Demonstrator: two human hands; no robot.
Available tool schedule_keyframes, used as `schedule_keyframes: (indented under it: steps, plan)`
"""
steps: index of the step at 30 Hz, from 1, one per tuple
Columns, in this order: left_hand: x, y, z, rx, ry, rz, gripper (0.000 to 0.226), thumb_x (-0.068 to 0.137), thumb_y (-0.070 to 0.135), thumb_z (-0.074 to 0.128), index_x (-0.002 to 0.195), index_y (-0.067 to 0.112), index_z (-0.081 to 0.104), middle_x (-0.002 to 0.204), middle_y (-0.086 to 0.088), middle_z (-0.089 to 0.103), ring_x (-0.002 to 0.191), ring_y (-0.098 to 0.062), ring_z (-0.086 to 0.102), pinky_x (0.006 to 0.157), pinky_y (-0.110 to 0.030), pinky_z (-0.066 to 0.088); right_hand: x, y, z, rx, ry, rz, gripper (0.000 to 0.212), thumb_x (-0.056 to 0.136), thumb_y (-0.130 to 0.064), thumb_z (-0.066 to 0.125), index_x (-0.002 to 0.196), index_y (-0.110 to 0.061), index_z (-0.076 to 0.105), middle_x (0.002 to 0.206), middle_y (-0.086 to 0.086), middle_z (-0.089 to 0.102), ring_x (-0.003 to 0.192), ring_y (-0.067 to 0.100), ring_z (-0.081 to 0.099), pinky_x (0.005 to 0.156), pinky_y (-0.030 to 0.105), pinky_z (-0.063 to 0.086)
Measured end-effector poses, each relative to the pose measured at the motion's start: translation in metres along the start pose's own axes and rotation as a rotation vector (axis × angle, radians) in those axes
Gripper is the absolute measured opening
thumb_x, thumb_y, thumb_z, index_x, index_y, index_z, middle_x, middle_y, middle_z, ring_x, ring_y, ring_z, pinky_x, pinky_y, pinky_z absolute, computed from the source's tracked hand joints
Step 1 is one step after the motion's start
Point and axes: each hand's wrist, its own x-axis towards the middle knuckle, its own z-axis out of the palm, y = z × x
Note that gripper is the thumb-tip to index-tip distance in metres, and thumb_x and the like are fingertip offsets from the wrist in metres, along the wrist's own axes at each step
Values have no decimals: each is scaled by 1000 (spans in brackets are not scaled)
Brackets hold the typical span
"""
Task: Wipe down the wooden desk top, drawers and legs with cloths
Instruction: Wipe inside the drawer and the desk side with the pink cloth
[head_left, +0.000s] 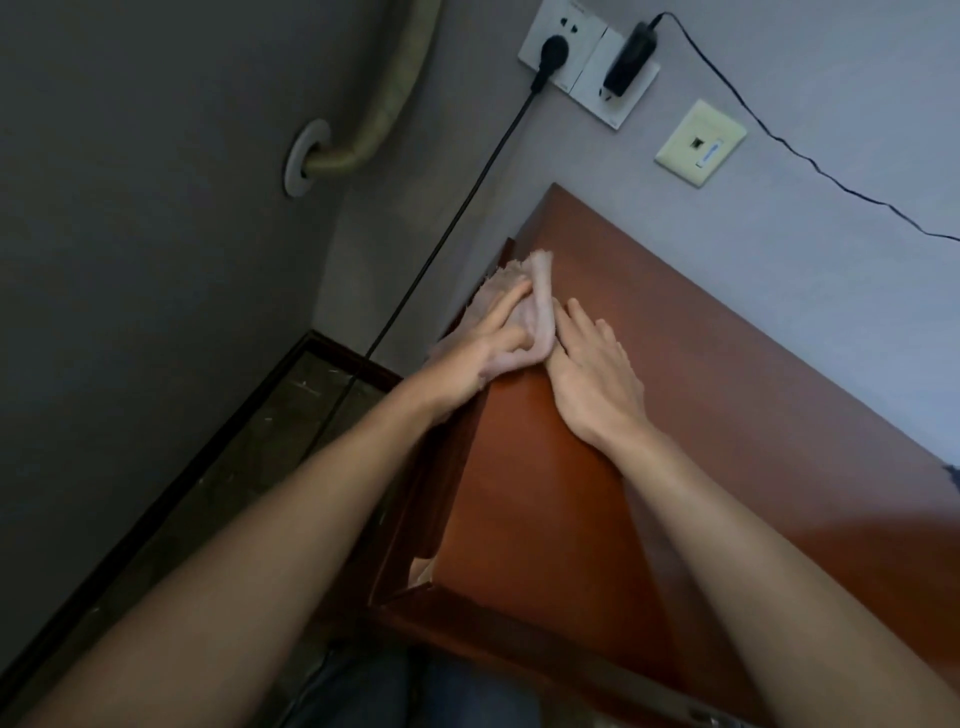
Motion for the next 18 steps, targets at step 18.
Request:
schedule_keyframes:
  steps: [18]
  plan:
    - [46, 25, -4, -254, 24, -95, 89, 89, 53, 56, 164, 42, 9, 171, 17, 7, 155, -3, 15, 127, -41, 19, 12, 22, -1, -73, -63, 25, 61, 103, -64, 7, 160, -46, -5, 171, -9, -8, 157, 22, -10, 127, 53, -4]
